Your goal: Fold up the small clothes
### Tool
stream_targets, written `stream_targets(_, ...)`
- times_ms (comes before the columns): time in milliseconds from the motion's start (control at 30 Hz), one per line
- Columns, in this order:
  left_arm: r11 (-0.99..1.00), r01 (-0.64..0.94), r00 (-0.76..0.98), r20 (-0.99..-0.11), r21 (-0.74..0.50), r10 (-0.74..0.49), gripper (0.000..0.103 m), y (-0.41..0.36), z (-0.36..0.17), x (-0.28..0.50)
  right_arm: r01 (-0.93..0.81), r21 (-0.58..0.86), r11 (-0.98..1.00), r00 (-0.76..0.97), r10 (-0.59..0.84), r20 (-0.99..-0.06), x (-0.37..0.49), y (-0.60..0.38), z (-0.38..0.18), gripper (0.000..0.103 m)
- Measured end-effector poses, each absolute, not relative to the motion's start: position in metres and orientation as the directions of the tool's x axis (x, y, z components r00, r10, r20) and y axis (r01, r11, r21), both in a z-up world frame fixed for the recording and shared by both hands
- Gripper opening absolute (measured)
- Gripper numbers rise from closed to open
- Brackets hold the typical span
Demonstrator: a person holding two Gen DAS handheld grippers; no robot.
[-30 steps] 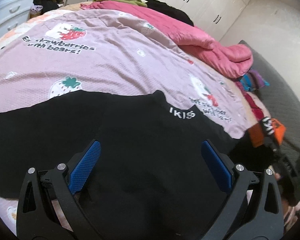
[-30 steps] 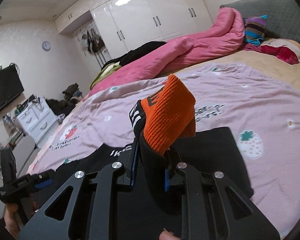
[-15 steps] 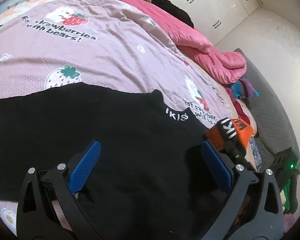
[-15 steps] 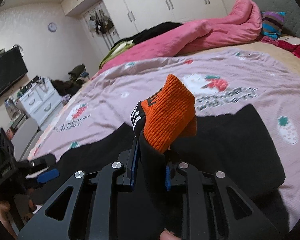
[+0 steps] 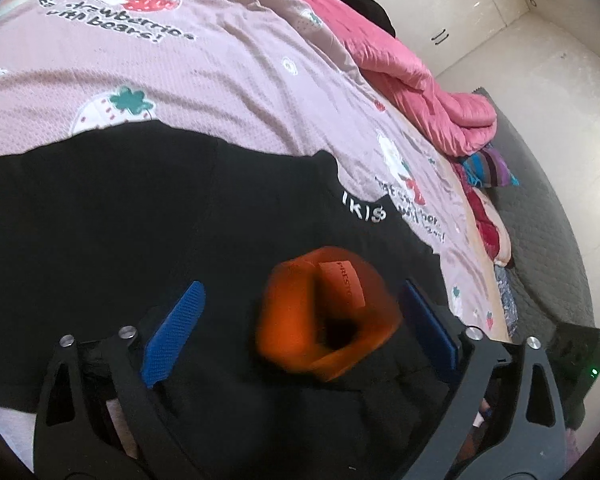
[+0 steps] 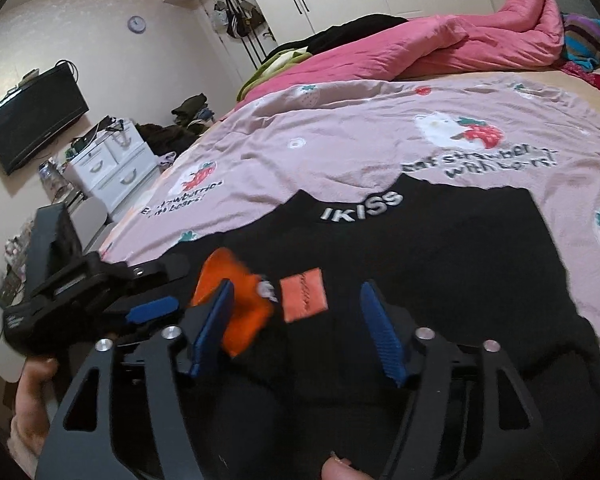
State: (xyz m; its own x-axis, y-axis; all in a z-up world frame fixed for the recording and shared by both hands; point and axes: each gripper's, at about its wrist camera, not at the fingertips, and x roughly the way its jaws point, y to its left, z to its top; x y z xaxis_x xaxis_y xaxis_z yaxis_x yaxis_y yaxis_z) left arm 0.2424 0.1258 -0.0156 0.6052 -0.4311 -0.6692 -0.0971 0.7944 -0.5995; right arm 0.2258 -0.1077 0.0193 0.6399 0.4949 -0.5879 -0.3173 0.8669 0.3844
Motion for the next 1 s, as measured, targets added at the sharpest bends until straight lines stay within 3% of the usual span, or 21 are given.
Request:
stream_targets(267, 0.851, -0.091, 0.565, -0.73, -0.517, -0.384, 0.08, 0.104, -0.03, 0.245, -0.291, 0.341, 0.894, 0.67, 0.445, -0.595, 0.199, -0.155, 0.026, 0.071)
stream_targets(433, 0.882, -0.081, 0.584, -0.739, -0.464, -0.335, 0.067, 0.095, -0.031, 0.247, -0.244, 0.307, 0.92, 0.727, 0.383, -0.57, 0.189, -0.178, 0.026, 0.072)
stream_targets(533, 0.898, -0.07, 0.602, -0.736, -0.435, -0.31, 0.04, 0.09, -0.03, 0.245, -0.214, 0.343, 0.915, 0.73, 0.383, -0.566, 0.191, -0.195, 0.022, 0.072)
stream_targets(600, 0.895, -0.05, 0.605, -0.726, -0.444, -0.327, 0.011, 0.089, -0.03, 0.245, -0.183, 0.347, 0.92, 0.734, 0.363, -0.574, 0.193, -0.206, 0.02, 0.072)
stream_targets(700, 0.903, -0.022, 0.619, -0.715, -0.429, -0.325, 0.006, 0.086, -0.024, 0.244, -0.135, 0.333, 0.933, 0.745, 0.318, -0.587, 0.196, -0.218, 0.018, 0.072)
stream_targets(1000, 0.902, 0.051, 0.666, -0.658, -0.428, -0.35, 0.006, 0.084, 0.012, 0.227, -0.058, 0.301, 0.952, 0.751, 0.24, -0.615, 0.205, -0.238, 0.008, 0.072)
